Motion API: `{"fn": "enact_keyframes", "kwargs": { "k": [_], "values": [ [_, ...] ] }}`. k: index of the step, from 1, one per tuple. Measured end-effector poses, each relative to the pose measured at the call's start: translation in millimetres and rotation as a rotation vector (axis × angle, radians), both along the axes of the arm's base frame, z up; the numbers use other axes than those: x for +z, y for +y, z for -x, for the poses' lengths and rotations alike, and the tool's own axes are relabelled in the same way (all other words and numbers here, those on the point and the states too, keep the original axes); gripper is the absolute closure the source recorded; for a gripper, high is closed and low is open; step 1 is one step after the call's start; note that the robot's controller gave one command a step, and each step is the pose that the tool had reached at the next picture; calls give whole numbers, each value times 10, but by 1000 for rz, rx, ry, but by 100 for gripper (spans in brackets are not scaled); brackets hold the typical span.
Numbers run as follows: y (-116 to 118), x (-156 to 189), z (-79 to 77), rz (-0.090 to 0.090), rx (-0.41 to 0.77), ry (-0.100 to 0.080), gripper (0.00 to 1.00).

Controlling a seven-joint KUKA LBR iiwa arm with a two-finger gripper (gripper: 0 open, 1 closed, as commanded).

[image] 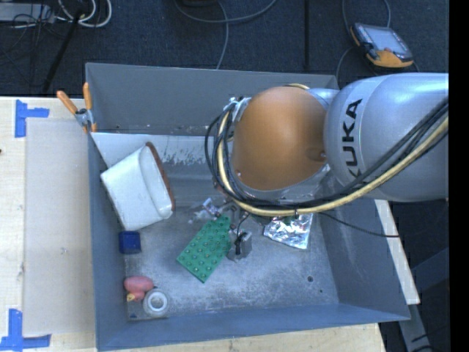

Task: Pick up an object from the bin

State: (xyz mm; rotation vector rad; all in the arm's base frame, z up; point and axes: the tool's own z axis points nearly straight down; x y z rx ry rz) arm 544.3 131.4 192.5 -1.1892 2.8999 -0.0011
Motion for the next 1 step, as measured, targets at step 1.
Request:
{"fn": "enact_keyframes", "kwargs": {
  "k": [1],
  "values": [
    [12,821,-14,0,54,-2,100]
  ]
}}
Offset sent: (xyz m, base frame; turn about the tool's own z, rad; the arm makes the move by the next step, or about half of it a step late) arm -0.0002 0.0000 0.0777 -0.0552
